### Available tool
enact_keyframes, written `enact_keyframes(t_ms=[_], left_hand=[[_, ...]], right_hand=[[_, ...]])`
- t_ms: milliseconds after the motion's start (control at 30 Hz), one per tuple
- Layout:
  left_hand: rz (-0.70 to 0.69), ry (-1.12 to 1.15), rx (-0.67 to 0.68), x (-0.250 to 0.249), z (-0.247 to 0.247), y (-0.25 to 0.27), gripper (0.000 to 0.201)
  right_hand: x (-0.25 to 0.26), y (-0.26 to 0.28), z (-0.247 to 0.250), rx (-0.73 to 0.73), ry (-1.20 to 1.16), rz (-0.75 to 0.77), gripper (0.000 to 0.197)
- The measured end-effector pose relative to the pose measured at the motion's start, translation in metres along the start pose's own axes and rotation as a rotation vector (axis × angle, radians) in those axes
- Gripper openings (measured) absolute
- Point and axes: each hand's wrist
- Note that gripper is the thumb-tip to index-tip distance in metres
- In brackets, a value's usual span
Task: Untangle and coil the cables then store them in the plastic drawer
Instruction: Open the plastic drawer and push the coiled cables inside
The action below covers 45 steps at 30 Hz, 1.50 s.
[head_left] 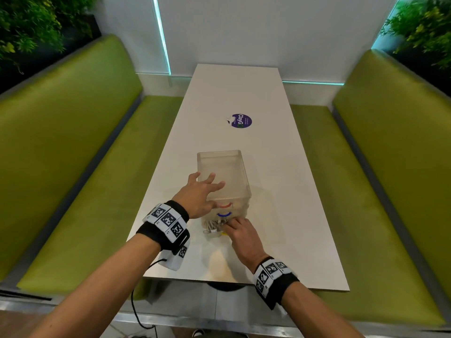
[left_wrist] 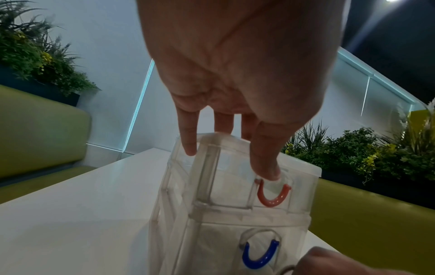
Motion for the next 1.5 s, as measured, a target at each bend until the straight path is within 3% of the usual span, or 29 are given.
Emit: enact_keyframes(t_ms=[100,267,433,533,600,767,900,967,1100,1267,1500], left_hand=[[-0.002,-0.004,-0.004,0.001,0.0,0.001,0.063],[0.001,0.014,-0.009,-0.001,-0.002,0.001,0.061],[-0.003,-0.001,0.001,-0.001,0.0,0.001,0.061],[-0.008,-0.017,-0.002,-0.001,0.0,0.001,0.062],[-0.008,-0.015,0.0,-0.002,0.0,0.001,0.062],[-0.009,-0.022,0.002,-0.002,0.0,0.0,0.063],[0.0,-0.008,-0.002,-0.002,0.0,0.0,0.063],[0.002,-0.002,-0.004,-0.001,-0.001,0.0,0.063],[0.005,0.012,-0.008,-0.002,0.0,0.002,0.064],[0.005,0.031,-0.005,-0.003,0.001,0.003,0.065],[0.01,0.042,-0.009,-0.006,0.001,0.003,0.063]], right_hand=[[0.001,0.003,-0.004,0.011,-0.013,-0.064,0.03],[0.009,0.001,-0.011,-0.106,0.07,-0.134,0.021],[0.008,0.007,-0.004,-0.116,0.041,-0.239,0.043],[0.001,0.009,0.002,-0.051,0.091,-0.183,0.042],[-0.006,0.008,0.005,-0.047,0.178,-0.113,0.024],[-0.019,0.006,0.012,0.022,0.184,-0.019,0.044],[-0.017,-0.002,0.014,-0.061,0.137,-0.071,0.03],[-0.015,-0.007,0.014,-0.086,0.129,-0.101,0.032],[-0.013,-0.004,0.012,-0.009,0.088,-0.088,0.039],[-0.01,0.01,0.011,0.072,0.108,-0.06,0.032],[-0.003,-0.009,0.014,0.168,0.146,-0.022,0.043]])
Point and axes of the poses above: each hand's wrist, its own y-axis away from the middle knuckle, its own z-axis out of the back of the hand, x = y × z, and after that the axes turned 2 degrees about -x, right-handed
